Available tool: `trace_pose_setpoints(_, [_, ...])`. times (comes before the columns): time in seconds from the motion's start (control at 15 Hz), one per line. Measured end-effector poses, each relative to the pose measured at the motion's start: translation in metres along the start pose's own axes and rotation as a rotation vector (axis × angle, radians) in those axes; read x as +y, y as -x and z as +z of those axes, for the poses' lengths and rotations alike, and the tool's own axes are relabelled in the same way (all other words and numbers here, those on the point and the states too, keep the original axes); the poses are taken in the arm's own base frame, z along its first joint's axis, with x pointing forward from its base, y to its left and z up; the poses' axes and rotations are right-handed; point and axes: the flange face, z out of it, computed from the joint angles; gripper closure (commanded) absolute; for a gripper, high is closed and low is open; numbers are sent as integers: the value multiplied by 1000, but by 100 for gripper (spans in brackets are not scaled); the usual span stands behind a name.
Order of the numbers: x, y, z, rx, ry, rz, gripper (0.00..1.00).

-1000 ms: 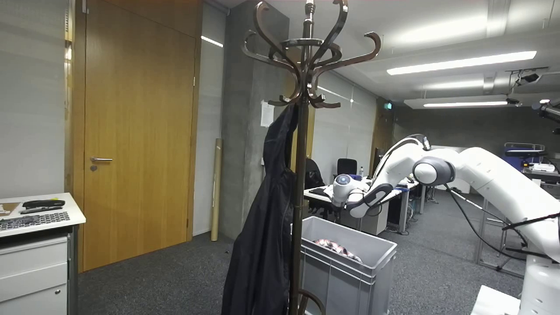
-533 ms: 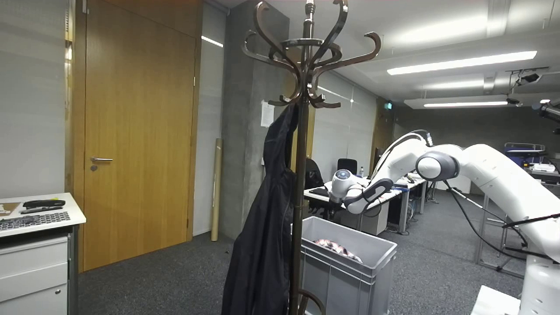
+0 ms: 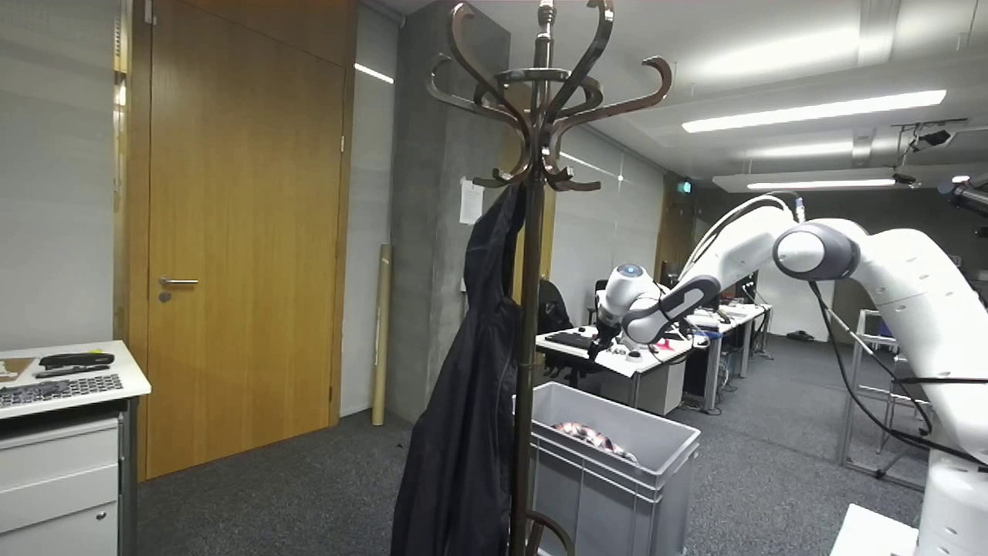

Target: Put the hanging parts of the object in the basin

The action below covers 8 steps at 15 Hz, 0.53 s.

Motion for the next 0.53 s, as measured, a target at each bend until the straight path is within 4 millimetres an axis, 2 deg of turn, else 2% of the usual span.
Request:
trace_pose_setpoints(0.27, [-20,8,-48,39,-168,145,0])
trace_pose_setpoints(0.53, [-46,19,-85,109,-341,231,0])
